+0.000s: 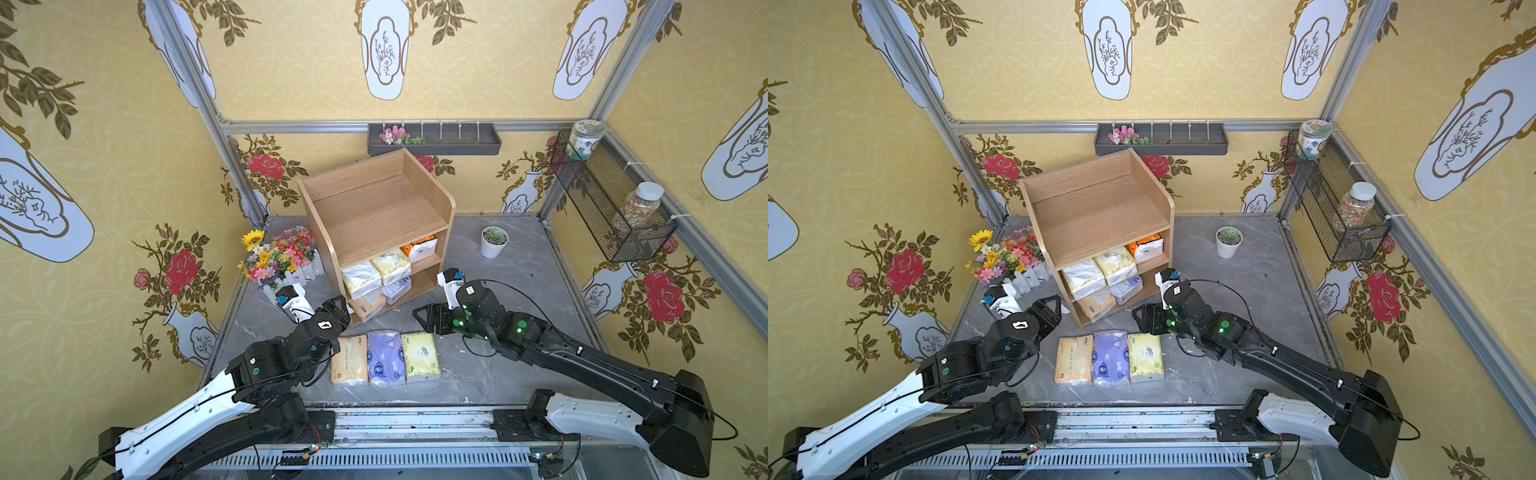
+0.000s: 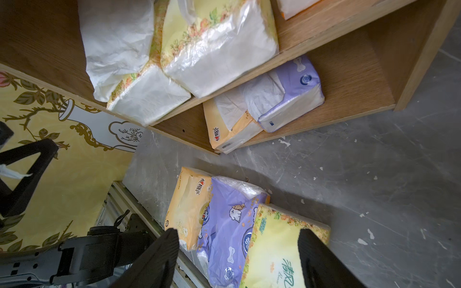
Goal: Remove the tissue boxes from the shelf
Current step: Pick up a box of tissues from the shelf.
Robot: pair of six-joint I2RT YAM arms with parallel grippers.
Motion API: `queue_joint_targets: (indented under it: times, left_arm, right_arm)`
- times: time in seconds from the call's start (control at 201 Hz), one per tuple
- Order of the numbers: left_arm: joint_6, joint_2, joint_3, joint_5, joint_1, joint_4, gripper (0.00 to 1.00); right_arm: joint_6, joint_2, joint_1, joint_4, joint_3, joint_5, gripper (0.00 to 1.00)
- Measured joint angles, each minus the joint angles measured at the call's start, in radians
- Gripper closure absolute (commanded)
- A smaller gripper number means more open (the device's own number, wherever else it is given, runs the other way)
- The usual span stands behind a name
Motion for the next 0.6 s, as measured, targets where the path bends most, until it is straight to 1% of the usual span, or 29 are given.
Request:
queue_joint_targets:
  times: [0.105,0.179,0.244,0.349,0.469,0.603]
  left_arm:
    - [0.073,0.016,0.025,-0.006,0.036,0.042,0.48]
    - [0.118,0.029,0.028,0.014,0.070,0.076,0.48]
    - [0.137,0.041,0.023,0.040,0.088,0.103,0.48]
    - [0.135,0.057,-0.002,0.097,0.095,0.132,0.48]
    - [0.059,0.072,-0.055,0.160,0.097,0.140,0.46]
    - [-0.059,0.074,-0.148,0.198,0.097,0.162,0.49]
  right_arm:
    - [0.016,0.029,0.010,0.056,0.009,-0.009,0.26]
    - [0.046,0.050,0.029,0.108,0.009,-0.016,0.27]
    - [0.081,0.068,0.040,0.152,0.009,-0.021,0.27]
    - [0.109,0.084,0.046,0.179,0.020,-0.003,0.27]
    - [0.126,0.083,0.043,0.195,0.032,0.035,0.27]
    - [0.125,0.075,0.043,0.185,0.032,0.056,0.27]
